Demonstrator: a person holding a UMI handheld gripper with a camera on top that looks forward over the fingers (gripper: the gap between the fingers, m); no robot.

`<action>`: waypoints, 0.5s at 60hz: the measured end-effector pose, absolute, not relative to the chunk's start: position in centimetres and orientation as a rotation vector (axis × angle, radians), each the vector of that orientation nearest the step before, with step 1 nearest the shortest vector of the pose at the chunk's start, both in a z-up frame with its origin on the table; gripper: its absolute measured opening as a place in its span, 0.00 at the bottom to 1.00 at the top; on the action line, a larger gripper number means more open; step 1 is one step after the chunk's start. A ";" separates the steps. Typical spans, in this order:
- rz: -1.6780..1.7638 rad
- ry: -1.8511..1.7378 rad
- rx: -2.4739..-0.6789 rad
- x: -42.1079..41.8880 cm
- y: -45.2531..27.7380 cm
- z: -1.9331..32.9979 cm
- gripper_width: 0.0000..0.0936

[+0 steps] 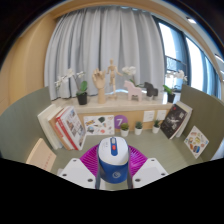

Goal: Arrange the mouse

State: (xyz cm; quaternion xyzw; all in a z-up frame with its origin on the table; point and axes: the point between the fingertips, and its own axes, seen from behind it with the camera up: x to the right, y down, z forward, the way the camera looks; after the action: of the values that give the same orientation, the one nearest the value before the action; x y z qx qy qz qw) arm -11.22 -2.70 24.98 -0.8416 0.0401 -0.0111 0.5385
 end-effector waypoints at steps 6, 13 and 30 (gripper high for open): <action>0.056 0.055 -2.069 -19.0 -2.2 20.0 0.39; 0.081 0.035 -2.185 -25.0 -2.3 12.2 0.39; 0.070 0.023 -2.357 -28.9 -4.6 -0.1 0.39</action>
State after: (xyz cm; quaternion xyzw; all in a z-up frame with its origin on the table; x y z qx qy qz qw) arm -28.92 -4.63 -0.14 -0.9238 0.0090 0.0275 0.3817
